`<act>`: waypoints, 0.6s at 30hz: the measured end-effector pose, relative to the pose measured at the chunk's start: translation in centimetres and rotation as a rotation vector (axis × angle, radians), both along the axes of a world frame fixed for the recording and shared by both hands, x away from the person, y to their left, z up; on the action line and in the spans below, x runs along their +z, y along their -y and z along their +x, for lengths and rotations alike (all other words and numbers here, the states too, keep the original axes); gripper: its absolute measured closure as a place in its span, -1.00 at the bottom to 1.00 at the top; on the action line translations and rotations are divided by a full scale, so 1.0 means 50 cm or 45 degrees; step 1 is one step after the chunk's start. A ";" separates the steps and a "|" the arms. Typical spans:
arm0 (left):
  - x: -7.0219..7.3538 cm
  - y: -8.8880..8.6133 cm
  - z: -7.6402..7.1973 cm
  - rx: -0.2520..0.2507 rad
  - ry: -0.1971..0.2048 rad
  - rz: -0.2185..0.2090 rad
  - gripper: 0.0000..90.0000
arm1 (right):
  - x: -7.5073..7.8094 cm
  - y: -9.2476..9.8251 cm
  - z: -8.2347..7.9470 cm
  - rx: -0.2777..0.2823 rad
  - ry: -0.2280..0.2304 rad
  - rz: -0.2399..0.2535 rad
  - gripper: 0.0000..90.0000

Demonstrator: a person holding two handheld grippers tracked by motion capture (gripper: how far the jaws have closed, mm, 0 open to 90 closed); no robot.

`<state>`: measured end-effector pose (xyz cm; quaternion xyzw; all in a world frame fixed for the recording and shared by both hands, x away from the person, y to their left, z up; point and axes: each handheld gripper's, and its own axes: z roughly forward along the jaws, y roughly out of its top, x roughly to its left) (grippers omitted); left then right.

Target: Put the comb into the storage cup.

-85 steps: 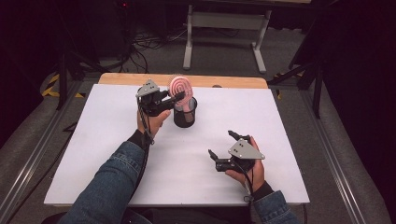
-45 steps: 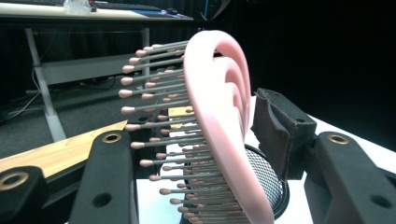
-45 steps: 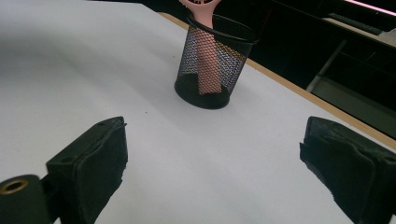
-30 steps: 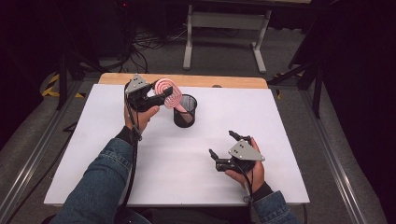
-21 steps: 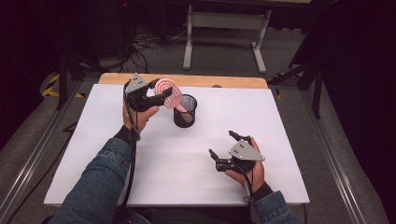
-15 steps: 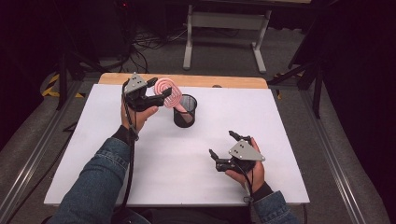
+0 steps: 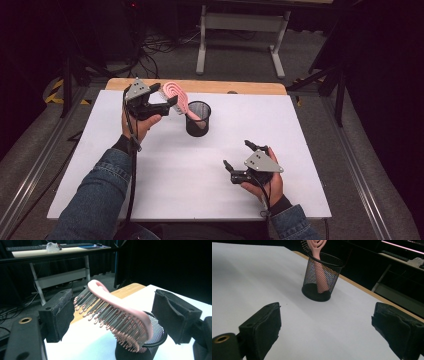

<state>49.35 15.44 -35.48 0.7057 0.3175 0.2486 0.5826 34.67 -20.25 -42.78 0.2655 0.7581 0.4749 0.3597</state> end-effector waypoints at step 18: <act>0.012 0.007 -0.025 -0.016 0.085 0.137 -0.60 | 0.001 0.000 -0.001 0.001 0.005 0.000 -0.80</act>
